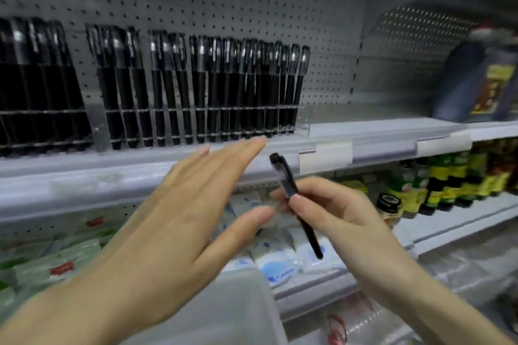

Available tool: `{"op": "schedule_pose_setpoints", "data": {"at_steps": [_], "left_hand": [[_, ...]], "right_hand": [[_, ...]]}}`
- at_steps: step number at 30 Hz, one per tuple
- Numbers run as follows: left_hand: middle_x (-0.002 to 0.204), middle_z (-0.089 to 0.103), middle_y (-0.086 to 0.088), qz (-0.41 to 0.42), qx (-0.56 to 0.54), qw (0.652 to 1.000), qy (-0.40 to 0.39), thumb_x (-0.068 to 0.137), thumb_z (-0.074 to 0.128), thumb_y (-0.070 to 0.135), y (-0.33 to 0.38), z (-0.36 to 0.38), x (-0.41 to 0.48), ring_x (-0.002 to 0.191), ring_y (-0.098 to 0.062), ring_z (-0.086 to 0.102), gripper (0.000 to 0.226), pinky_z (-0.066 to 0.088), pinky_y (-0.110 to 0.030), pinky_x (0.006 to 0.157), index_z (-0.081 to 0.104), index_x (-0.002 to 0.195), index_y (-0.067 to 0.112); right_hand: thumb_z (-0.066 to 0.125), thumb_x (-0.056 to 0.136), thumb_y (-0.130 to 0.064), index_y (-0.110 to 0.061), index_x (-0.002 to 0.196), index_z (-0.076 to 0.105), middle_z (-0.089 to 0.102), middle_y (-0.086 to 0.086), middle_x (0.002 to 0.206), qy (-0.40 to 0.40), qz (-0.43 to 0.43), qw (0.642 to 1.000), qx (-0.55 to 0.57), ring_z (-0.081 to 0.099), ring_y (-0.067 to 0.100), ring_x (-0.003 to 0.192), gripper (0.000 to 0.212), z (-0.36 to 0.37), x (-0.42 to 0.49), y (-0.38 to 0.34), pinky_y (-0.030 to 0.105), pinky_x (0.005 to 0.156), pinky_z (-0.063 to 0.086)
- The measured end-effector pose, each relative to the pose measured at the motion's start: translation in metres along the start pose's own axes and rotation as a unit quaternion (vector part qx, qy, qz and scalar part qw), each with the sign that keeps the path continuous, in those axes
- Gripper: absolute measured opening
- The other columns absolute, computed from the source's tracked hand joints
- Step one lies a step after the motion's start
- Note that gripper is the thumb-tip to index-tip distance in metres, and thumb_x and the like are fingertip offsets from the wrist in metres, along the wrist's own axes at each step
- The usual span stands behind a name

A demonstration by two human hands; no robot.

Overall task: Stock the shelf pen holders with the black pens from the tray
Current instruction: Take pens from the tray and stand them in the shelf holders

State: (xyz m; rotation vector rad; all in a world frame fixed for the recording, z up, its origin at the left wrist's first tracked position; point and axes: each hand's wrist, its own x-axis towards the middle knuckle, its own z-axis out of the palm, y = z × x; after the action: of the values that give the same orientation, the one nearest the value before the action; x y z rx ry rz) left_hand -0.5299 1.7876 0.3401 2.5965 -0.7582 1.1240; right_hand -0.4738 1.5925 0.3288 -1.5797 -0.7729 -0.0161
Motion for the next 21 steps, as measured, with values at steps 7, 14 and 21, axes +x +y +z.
{"op": "schedule_pose_setpoints", "data": {"at_steps": [7, 14, 21], "left_hand": [[0.149, 0.037, 0.006, -0.083, 0.112, 0.988, -0.072, 0.1, 0.021, 0.059, -0.041, -0.001, 0.043, 0.136, 0.002, 0.02, 0.062, 0.004, -0.018, 0.113, 0.033, 0.148, 0.021], [0.142, 0.048, 0.002, -0.098, 0.153, 0.98, -0.086, 0.1, 0.025, 0.056, -0.057, 0.007, 0.047, 0.131, -0.006, 0.031, 0.06, 0.004, -0.02, 0.112, 0.043, 0.142, 0.018], [0.142, 0.049, 0.004, -0.08, 0.169, 0.979, -0.081, 0.1, 0.026, 0.055, -0.068, 0.014, 0.044, 0.131, -0.006, 0.033, 0.059, 0.008, -0.023, 0.113, 0.046, 0.14, 0.017]], "right_hand": [[0.065, 0.085, -0.01, -0.011, 0.098, 0.062, 0.066, -0.002, 0.078, 0.15, -0.16, 0.973, -0.07, 0.062, 0.006, 0.069, 0.013, -0.058, 0.076, -0.052, 0.019, 0.056, 0.051], [0.067, 0.087, -0.009, -0.021, 0.133, 0.031, 0.062, 0.013, 0.076, 0.173, -0.227, 0.935, -0.21, 0.067, 0.019, 0.063, 0.059, -0.075, 0.149, -0.065, 0.026, 0.062, 0.057], [0.059, 0.093, -0.015, -0.031, 0.137, 0.033, 0.063, 0.012, 0.081, 0.14, -0.228, 0.9, -0.345, 0.063, 0.018, 0.067, 0.054, -0.075, 0.176, -0.05, 0.04, 0.074, 0.056]]}}
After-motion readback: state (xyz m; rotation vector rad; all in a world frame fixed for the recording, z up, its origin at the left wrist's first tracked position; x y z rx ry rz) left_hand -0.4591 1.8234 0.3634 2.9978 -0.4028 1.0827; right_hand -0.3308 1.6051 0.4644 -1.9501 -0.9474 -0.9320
